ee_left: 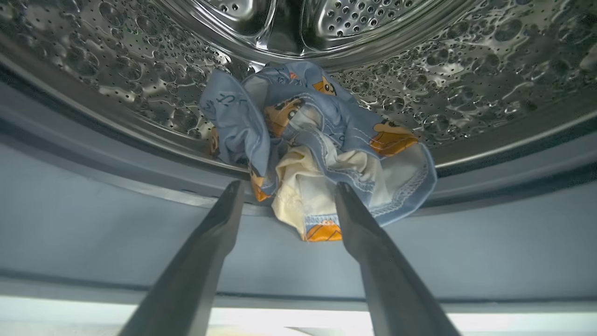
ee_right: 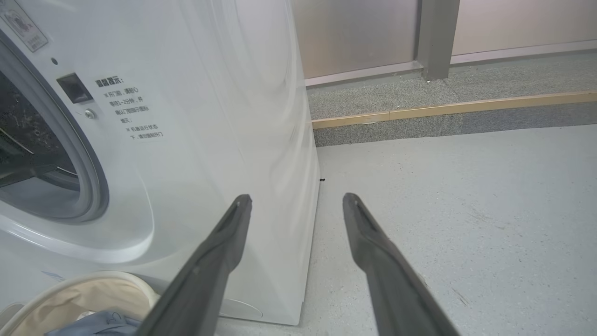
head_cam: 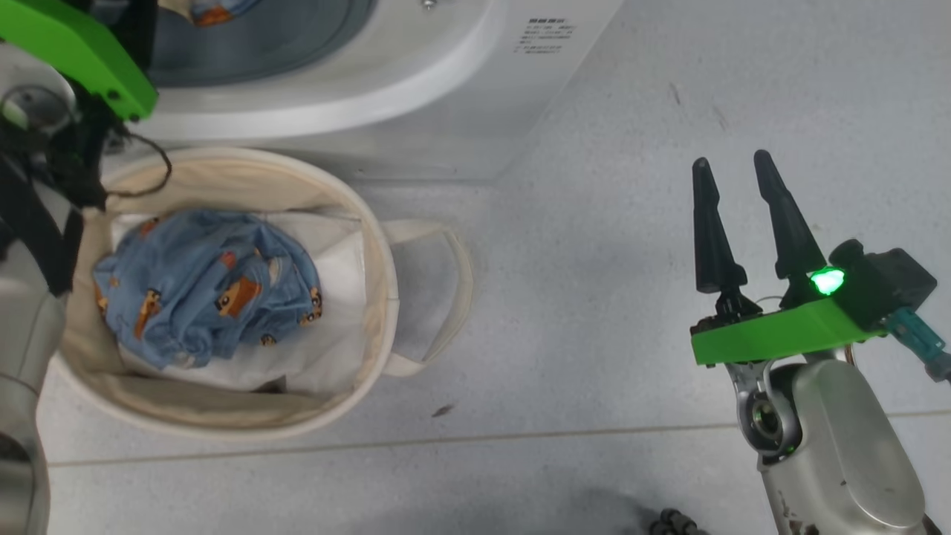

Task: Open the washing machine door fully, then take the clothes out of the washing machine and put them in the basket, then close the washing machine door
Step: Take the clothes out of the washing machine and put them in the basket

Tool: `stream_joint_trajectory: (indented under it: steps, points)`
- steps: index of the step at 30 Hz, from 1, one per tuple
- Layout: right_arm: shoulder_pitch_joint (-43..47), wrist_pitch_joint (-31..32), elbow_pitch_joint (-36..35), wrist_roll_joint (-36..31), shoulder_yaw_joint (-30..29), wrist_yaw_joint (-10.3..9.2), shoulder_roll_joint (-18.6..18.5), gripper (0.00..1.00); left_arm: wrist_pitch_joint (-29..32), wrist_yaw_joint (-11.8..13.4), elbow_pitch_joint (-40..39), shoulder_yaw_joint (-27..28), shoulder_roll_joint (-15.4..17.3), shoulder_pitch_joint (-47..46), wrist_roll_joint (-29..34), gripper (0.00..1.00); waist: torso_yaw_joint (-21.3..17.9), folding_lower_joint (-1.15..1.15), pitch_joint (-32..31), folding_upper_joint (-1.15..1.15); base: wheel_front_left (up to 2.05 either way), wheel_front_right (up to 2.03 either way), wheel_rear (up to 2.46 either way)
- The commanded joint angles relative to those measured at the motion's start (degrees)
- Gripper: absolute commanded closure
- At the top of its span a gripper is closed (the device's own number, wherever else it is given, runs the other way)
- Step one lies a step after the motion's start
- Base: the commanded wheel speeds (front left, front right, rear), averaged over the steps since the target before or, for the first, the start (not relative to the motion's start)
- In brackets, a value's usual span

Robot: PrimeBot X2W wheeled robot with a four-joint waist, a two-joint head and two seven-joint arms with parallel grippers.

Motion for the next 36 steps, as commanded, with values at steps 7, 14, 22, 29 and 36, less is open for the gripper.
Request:
stream_joint_trajectory:
  steps: [7,14,22,29,36]
  points:
    - [-0.1,-0.3,-2.3,-1.4,0.2,0.43,0.4,0.0,-2.4,-0.3,0.9,-3.6,2.1,-7.3,-2.9,0.0,-0.1,-0.01,3.5,0.0,0.0,0.0,0.0]
    - [-0.2,-0.3,-3.1,-1.9,-0.1,0.43,0.4,0.0,-3.3,-0.3,2.3,-9.0,1.7,-9.6,-5.1,0.0,0.0,-0.01,5.3,0.0,0.0,0.0,0.0]
    - [-0.6,-0.3,-3.8,-2.5,0.1,0.43,0.4,0.0,-6.3,-0.3,5.4,-14.7,1.7,-12.7,-5.1,0.0,0.3,-0.01,7.5,0.0,0.0,0.0,0.0]
    - [-0.8,-0.3,-4.4,-3.1,-0.3,0.43,0.4,0.0,-10.1,-0.3,8.5,-18.5,1.2,-14.5,-4.5,0.54,0.6,-0.01,8.5,0.0,0.0,0.0,0.0]
    - [-0.9,-0.3,-4.3,-3.3,-0.3,0.43,0.4,0.0,-12.3,-0.3,9.4,-21.0,0.6,-14.4,-5.9,1.0,1.0,-0.01,8.1,0.0,0.0,0.0,0.0]
